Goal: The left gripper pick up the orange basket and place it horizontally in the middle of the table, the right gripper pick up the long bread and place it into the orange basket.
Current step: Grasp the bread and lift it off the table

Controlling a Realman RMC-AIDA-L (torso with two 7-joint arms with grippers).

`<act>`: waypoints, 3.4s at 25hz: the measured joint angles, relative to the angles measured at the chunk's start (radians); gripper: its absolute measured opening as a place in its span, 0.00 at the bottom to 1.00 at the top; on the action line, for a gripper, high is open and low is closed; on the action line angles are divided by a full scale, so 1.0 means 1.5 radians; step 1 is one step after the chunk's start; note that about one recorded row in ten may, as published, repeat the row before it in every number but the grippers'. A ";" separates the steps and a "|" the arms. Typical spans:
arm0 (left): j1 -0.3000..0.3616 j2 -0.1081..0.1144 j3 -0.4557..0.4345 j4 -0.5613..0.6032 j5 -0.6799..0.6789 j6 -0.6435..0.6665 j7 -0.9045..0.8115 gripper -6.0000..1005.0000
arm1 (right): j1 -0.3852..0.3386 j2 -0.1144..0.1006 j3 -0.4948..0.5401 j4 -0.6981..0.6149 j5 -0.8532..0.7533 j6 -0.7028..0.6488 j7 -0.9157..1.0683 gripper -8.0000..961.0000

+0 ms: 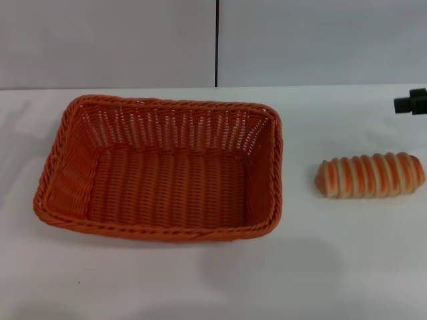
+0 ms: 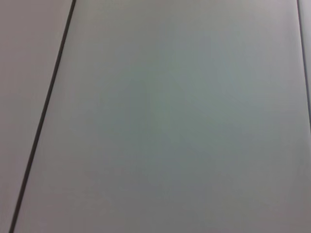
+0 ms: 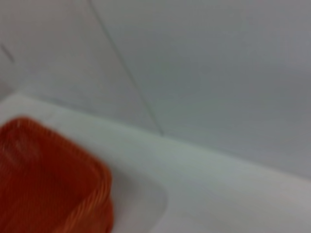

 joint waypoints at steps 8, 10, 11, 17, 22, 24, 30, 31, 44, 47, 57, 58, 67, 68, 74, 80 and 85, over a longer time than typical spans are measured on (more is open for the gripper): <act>-0.010 0.000 0.001 -0.004 0.005 -0.007 0.000 0.78 | 0.063 -0.008 -0.021 -0.009 -0.165 -0.060 0.015 0.58; -0.010 0.000 0.001 -0.005 0.006 -0.008 0.000 0.78 | 0.066 -0.007 -0.040 -0.009 -0.176 -0.061 0.015 0.58; -0.010 0.000 0.001 -0.007 0.006 -0.008 0.000 0.78 | 0.067 -0.006 -0.051 -0.009 -0.177 -0.061 0.015 0.58; -0.011 -0.001 0.001 -0.007 0.005 -0.007 -0.010 0.78 | 0.067 -0.001 -0.102 -0.008 -0.180 -0.053 0.027 0.58; -0.011 -0.001 0.001 -0.009 0.002 -0.007 -0.018 0.78 | 0.065 0.005 -0.128 -0.016 -0.190 -0.049 0.040 0.58; -0.011 -0.001 0.001 -0.009 0.003 -0.008 -0.018 0.78 | 0.064 0.006 -0.129 -0.017 -0.193 -0.040 0.040 0.58; -0.013 0.000 0.001 -0.015 0.005 -0.011 -0.019 0.78 | 0.061 0.012 -0.131 -0.015 -0.197 -0.010 0.037 0.58; -0.014 0.000 0.001 -0.017 0.005 -0.011 -0.019 0.78 | 0.061 0.015 -0.134 -0.014 -0.197 -0.003 0.036 0.57; -0.018 0.000 0.001 -0.033 0.006 -0.026 -0.020 0.78 | 0.058 0.025 -0.149 -0.002 -0.205 0.024 0.037 0.57; -0.018 0.000 0.001 -0.033 0.006 -0.026 -0.020 0.78 | 0.057 0.025 -0.149 0.002 -0.207 0.027 0.037 0.57; -0.018 0.000 0.001 -0.038 0.006 -0.027 -0.020 0.78 | 0.063 0.027 -0.157 0.031 -0.213 0.049 0.038 0.57; -0.018 0.000 0.001 -0.039 0.006 -0.027 -0.020 0.78 | 0.063 0.028 -0.157 0.031 -0.214 0.050 0.038 0.57; -0.018 0.001 0.001 -0.040 0.007 -0.027 -0.024 0.78 | 0.065 0.034 -0.158 0.045 -0.215 0.063 0.039 0.57; -0.018 0.001 0.001 -0.040 0.007 -0.027 -0.024 0.78 | 0.066 0.034 -0.158 0.047 -0.215 0.064 0.039 0.57; -0.017 0.001 0.001 -0.040 0.007 -0.027 -0.025 0.78 | 0.066 0.035 -0.158 0.050 -0.215 0.069 0.039 0.56; -0.015 0.001 0.001 -0.040 0.006 -0.021 -0.025 0.78 | 0.066 0.038 -0.158 0.050 -0.219 0.070 0.039 0.56; -0.013 0.001 0.001 -0.040 0.006 -0.021 -0.025 0.78 | 0.063 0.045 -0.158 0.044 -0.223 0.074 0.039 0.47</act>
